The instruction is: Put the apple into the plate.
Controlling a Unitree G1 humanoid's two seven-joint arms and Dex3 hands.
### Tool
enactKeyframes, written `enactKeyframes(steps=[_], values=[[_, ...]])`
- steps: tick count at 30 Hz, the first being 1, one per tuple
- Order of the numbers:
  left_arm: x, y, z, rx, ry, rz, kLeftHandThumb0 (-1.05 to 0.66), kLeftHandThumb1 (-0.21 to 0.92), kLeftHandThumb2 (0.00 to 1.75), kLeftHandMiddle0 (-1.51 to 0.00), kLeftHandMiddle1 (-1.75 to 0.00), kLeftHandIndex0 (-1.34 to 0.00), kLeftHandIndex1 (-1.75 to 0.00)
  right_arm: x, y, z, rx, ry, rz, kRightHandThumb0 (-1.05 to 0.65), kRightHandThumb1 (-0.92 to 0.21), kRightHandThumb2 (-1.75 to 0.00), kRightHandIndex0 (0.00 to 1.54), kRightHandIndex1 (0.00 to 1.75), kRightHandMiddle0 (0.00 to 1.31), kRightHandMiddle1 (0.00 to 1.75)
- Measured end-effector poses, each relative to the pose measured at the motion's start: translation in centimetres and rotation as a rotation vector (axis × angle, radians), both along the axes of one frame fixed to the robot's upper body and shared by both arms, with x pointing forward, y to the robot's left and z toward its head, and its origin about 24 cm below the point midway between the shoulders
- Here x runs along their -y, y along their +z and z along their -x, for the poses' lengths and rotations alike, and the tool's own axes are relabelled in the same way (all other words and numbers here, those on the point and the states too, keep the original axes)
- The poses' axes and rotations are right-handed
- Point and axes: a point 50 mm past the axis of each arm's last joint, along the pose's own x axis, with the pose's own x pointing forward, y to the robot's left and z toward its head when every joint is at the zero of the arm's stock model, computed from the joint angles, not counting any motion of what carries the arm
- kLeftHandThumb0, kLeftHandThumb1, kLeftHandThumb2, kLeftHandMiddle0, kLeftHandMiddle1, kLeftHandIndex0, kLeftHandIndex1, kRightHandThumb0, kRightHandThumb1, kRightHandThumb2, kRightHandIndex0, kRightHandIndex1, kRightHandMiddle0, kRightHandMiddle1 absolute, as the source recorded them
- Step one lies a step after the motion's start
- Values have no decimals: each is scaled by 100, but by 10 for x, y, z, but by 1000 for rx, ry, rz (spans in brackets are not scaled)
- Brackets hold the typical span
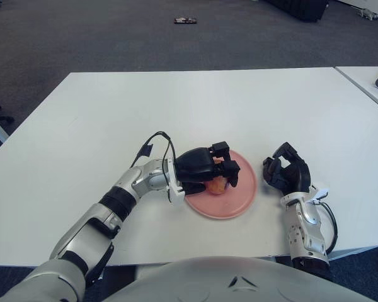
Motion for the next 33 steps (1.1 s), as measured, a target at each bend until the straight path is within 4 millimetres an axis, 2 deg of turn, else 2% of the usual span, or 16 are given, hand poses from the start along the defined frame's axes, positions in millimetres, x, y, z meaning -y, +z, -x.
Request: enactKeyframes(steps=[1, 2, 4, 6, 10, 20, 25, 33], values=[[0, 1, -1, -11, -4, -5, -57, 59, 110, -26, -150, -19, -142, 0, 0, 0, -1, -1, 1, -51, -24, -143, 124, 175, 68, 175], [0, 2, -1, -22, -9, -16, -68, 71, 99, -17, -120, -12, -115, 0, 0, 0, -2, -2, 2, -51, -24, -142, 124, 175, 68, 175], [0, 4, -3, -40, -27, -50, -80, 83, 88, -7, -84, -5, -82, 0, 0, 0, -3, -3, 1, -51, -25, -142, 122, 175, 67, 175], [-1, 5, -4, -56, -43, -87, -85, 88, 85, -3, -69, -2, -67, 0, 0, 0, -4, -3, 0, -51, -26, -140, 121, 175, 66, 175], [-3, 4, -5, -86, -53, -134, -89, 91, 83, -1, -49, 0, -49, 0, 0, -1, -9, -5, -5, -50, -27, -138, 120, 175, 65, 175], [-4, -1, 0, -150, -33, -100, -98, 92, 85, 0, -17, 0, -24, 1, 0, -1, -17, -9, -12, -50, -28, -137, 121, 175, 64, 175], [-4, -2, 0, -164, -29, -103, -102, 92, 86, 0, -6, 0, -18, 1, 0, -1, -16, -10, -8, -50, -28, -138, 121, 175, 65, 175], [-6, -1, -5, -221, -5, -129, -101, 92, 79, 0, -10, 0, -26, 0, 0, -2, -16, -16, 3, -50, -27, -139, 122, 175, 65, 175]])
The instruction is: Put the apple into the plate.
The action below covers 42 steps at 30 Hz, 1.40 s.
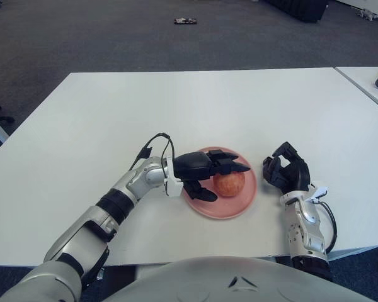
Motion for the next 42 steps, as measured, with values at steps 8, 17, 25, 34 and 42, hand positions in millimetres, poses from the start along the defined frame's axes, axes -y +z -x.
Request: enactKeyframes(steps=[8, 17, 25, 34, 42], values=[[-3, 5, -6, 14, 55, 6, -98, 92, 80, 0, -18, 0, -28, 0, 0, 0, -4, -1, 14, -50, -26, -139, 121, 175, 66, 175], [-14, 4, -16, 46, 196, 110, -99, 92, 94, 0, -16, 0, -21, -1, 0, -1, -9, -1, 11, -50, -27, -139, 120, 175, 65, 175], [-43, -2, -30, -14, 353, 245, -95, 92, 95, 0, -32, 0, -36, -1, 1, -1, -23, -11, 10, -50, -27, -138, 120, 175, 65, 175], [-69, 22, -44, -120, 563, 535, -92, 92, 100, -1, -85, 0, -78, -1, 2, -2, -25, -9, 17, -49, -28, -137, 119, 175, 64, 175], [-89, 14, -48, -130, 797, 729, -90, 92, 115, -37, -150, 0, -143, -1, 1, -1, -27, -8, 20, -49, -29, -136, 120, 175, 63, 175]])
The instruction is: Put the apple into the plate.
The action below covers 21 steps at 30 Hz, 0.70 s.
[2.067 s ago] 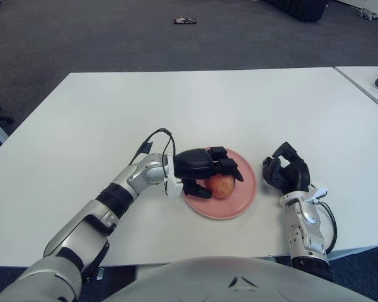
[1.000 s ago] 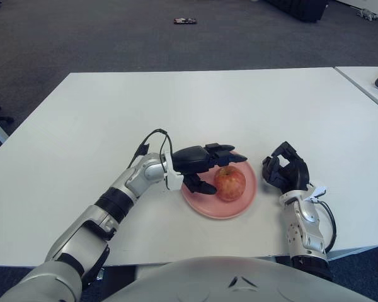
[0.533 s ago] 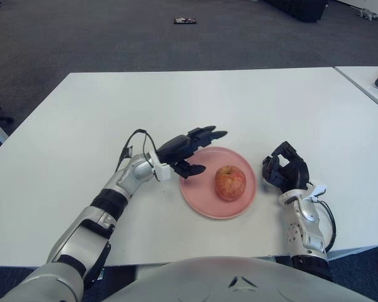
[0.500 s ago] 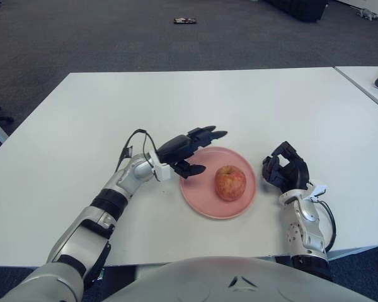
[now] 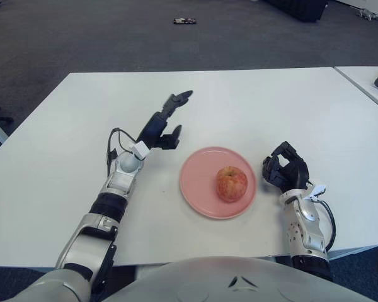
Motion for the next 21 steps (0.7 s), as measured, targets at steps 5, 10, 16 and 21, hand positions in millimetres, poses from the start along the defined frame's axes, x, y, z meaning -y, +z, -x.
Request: enactKeyframes(steps=[5, 10, 16, 21], values=[[-10, -15, 3, -38, 138, 77, -71, 92, 110, -61, -170, -6, -169, -1, 0, 0, 3, 3, 0, -49, -29, -136, 121, 175, 63, 175], [-14, -20, 6, -45, 267, 153, -47, 76, 93, -81, -174, -29, -174, -2, 0, 0, 7, 8, -3, -49, -29, -136, 121, 175, 63, 175], [-15, -30, 9, -82, 392, 209, -40, 63, 94, -92, -175, -37, -175, -3, 1, 0, 14, 9, -2, -50, -27, -138, 124, 175, 65, 175], [-16, -45, 12, -177, 455, 223, -42, 52, 107, -104, -175, -45, -175, -4, 0, 0, 16, 8, -3, -51, -24, -142, 127, 175, 68, 175]])
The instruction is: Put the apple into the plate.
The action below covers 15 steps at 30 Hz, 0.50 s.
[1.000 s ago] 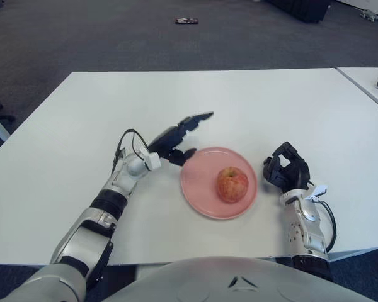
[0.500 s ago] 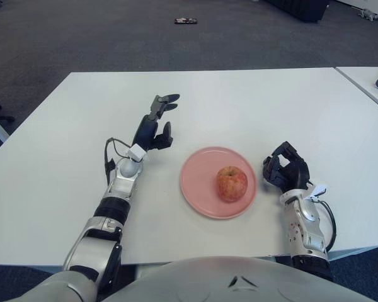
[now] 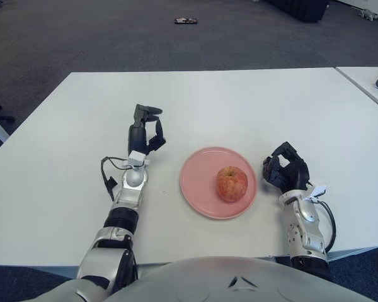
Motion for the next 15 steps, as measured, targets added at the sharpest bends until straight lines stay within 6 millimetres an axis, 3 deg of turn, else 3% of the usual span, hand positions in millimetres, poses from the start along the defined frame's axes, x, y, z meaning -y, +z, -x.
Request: enactKeyframes(steps=[15], values=[[-11, -32, 4, -207, 14, 68, -49, 30, 135, -121, -175, -63, -175, -1, -1, -1, 1, 9, 23, -52, -21, -146, 128, 175, 70, 175]])
